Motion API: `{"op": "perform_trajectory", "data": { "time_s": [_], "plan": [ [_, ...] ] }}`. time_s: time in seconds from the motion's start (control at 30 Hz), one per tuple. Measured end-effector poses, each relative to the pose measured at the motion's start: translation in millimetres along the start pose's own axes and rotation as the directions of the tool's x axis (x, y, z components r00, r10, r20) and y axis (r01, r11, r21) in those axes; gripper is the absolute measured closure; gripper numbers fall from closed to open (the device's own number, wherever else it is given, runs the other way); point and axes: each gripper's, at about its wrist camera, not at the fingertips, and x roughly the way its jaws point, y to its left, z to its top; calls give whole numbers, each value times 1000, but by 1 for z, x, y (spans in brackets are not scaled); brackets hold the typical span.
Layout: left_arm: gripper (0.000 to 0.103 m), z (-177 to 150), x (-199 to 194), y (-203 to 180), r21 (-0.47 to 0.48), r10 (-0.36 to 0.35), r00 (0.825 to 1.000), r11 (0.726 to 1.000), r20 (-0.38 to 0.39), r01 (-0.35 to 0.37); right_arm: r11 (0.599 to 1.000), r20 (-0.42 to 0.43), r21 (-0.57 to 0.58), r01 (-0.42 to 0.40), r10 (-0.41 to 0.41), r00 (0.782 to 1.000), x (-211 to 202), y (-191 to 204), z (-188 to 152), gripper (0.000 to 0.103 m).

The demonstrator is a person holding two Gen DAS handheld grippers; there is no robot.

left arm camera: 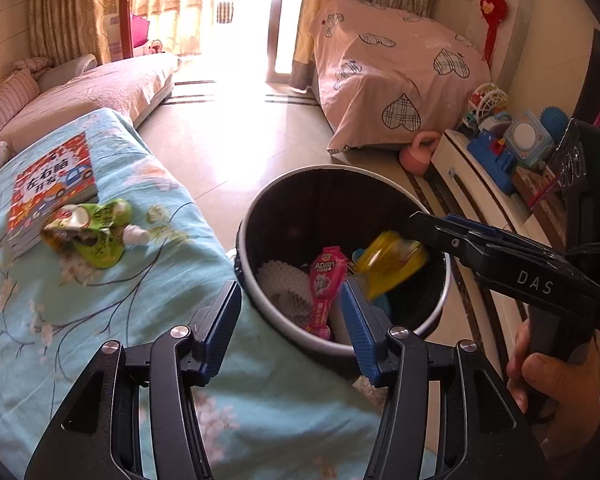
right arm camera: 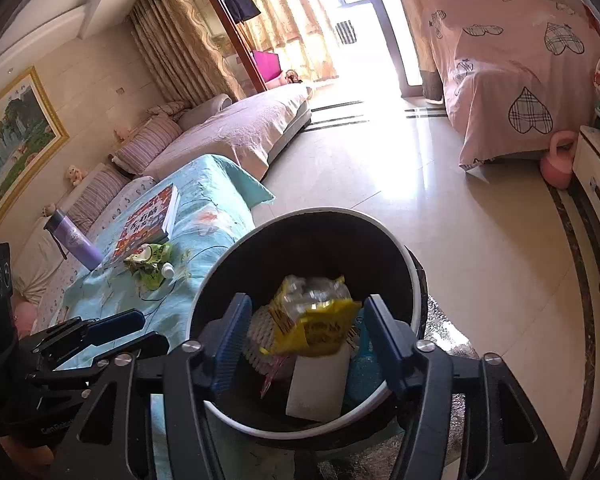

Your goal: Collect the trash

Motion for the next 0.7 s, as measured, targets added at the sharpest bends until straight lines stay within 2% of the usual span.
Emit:
{"op": "perform_trajectory", "data": {
  "time_s": [0.03,0.07,0.2,0.3,0.4,0.47,0.53,0.7],
  "plan": [
    [50,-4,-6,2,-9,1,1000,1000,7,0,1000,8,-5,4,-4,1000,-3,2,-1,25],
    [48,-7,-11,3,-20,0,1000,1000,15,0,1000,16,-7,8,-8,1000,-5,5,-2,24],
    [42,-25,-40,13,-69,2,998,998,66,2,1000,27,-7,8,-8,1000,-13,11,-4,24],
    [34,-45,-62,26,-115,15,995,993,102,-3,1000,40,-13,-10,11,999,-24,23,-11,24],
    [31,-67,-78,38,-144,37,992,989,123,-19,999,64,-20,-40,42,997,-37,40,-27,18],
    [29,-84,-88,47,-173,52,990,985,132,-28,998,81,-24,-66,68,994,-45,53,-42,8],
    [28,-102,-97,59,-209,74,988,977,135,-45,995,96,-21,-95,97,991,-53,63,-57,4],
    [28,-133,-116,84,-276,122,983,958,138,-80,985,98,-10,-170,170,981,-62,89,-88,3]
  ]
}}
